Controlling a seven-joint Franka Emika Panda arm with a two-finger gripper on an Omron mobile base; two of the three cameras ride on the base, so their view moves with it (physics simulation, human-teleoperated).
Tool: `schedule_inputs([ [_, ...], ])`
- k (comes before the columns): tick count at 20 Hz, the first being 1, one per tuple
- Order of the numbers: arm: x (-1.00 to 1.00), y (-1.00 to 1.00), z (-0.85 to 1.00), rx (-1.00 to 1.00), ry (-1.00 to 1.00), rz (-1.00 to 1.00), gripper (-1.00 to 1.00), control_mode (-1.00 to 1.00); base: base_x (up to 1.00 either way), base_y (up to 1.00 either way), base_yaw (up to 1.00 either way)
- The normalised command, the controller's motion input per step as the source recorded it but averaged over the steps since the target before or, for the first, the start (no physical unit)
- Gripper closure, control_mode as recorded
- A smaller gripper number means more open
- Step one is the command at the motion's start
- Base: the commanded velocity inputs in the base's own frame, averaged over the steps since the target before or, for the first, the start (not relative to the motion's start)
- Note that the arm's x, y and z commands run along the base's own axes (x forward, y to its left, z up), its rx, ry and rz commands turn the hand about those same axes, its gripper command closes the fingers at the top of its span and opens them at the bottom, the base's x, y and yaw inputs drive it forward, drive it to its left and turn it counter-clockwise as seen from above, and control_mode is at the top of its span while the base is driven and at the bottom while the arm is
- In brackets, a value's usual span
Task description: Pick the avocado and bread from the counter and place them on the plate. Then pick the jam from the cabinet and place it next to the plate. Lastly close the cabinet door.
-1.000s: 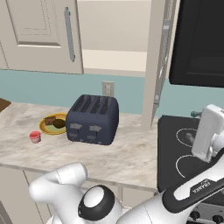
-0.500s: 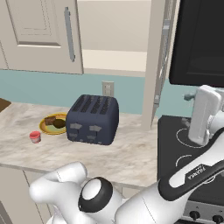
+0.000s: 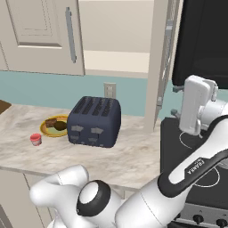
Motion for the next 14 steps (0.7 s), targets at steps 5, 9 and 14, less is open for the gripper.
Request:
schedule_inputs([
  [5,0.01,0.53,0.30,0.00,-0.16,0.15,-1.00,-1.00,0.00,0.00,0.00],
  [9,-0.06,0.56,0.33,0.00,-0.13,0.07,-1.00,-1.00,0.00,0.00,0.00],
  [14,-0.22,0.68,0.31,-0.02,-0.09,0.00,-1.00,-1.00,0.00,0.00,0.00],
])
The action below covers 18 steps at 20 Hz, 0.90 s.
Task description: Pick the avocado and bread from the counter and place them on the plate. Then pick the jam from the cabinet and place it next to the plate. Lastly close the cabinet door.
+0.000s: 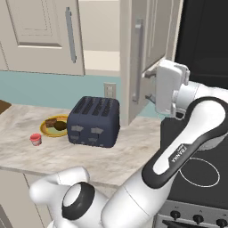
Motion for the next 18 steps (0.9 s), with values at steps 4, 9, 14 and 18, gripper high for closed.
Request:
schedule_inputs([
  [4,-0.11,0.79,0.16,-0.05,-0.02,0.00,-1.00,-1.00,0.00,0.00,0.00],
  [9,0.00,0.72,0.00,-0.01,0.00,-0.04,-1.00,-1.00,0.00,0.00,0.00],
  [14,0.05,0.55,0.01,0.00,0.00,-0.10,-1.00,-1.00,0.00,0.00,0.00],
  [18,0.36,0.40,0.10,0.00,0.06,-0.12,-1.00,-1.00,0.00,0.00,0.00],
])
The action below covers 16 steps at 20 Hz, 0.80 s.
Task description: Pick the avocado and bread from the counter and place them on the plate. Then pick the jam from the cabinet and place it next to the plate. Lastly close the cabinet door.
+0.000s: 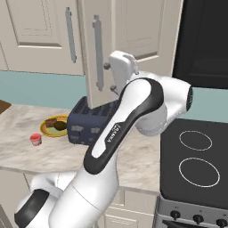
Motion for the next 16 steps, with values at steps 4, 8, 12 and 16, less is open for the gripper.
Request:
schedule_inputs([
  [4,0.78,0.15,0.17,0.00,0.13,-0.13,-1.00,-1.00,0.00,0.00,0.00],
  [8,1.00,0.00,0.18,0.00,0.17,-0.10,-1.00,-1.00,0.00,0.00,0.00],
  [12,1.00,0.00,0.05,0.00,0.16,-0.08,-1.00,-1.00,0.00,0.00,0.00],
  [16,1.00,0.00,0.01,0.00,0.16,-0.07,-1.00,-1.00,0.00,0.00,0.00],
])
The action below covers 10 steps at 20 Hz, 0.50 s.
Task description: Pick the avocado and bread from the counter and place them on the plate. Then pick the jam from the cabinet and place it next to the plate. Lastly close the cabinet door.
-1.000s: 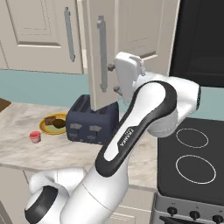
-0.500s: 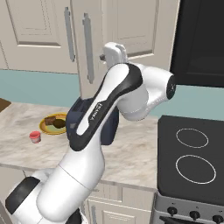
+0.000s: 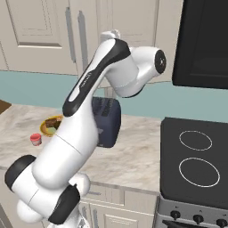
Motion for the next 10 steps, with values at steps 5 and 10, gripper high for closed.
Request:
schedule_inputs([
  [5,0.91,0.00,0.00,0.00,0.12,-0.06,-1.00,-1.00,0.00,0.00,0.00],
  [10,0.73,0.00,0.00,0.00,0.04,-0.07,-1.00,-1.00,0.00,0.00,0.00],
])
